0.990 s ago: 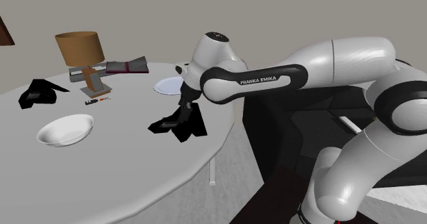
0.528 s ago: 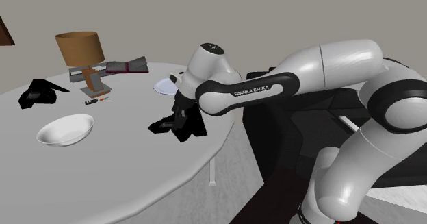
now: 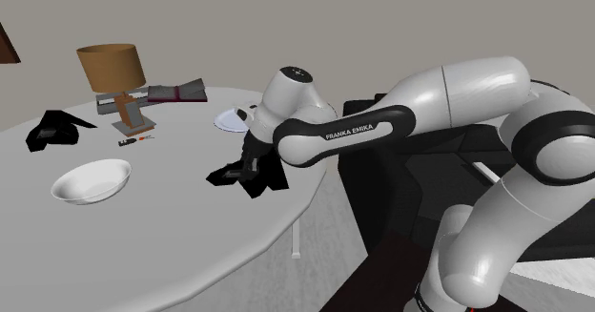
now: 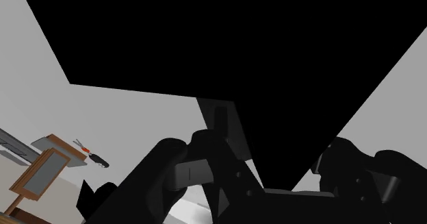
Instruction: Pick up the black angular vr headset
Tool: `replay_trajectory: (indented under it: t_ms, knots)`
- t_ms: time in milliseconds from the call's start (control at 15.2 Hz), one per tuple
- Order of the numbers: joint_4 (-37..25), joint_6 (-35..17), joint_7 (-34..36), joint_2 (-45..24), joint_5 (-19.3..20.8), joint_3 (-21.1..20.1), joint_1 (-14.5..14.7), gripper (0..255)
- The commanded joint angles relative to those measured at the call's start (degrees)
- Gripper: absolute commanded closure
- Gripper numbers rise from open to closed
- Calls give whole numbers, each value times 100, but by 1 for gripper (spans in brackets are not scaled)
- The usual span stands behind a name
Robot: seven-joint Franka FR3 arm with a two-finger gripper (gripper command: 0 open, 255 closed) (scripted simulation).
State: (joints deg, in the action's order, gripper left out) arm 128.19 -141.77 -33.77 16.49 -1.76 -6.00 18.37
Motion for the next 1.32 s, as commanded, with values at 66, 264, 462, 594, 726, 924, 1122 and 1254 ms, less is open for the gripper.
replay_trajectory:
  t_ms: [66,264,462,594,726,924,1122,1254]
  knots:
    - [3,0,4,-13,3,0,-2,255]
    - [0,7,-3,-8,0,4,-4,255]
    - [-193,242,-6,34,-1,11,-5,255]
    - [-327,398,-7,56,-1,14,-6,255]
    - [-466,553,-7,72,0,18,-7,255]
    - [-682,785,-7,88,1,23,-9,255]
    - [-910,1016,-6,92,4,27,-12,255]
    - [-1067,1170,-5,88,7,29,-14,255]
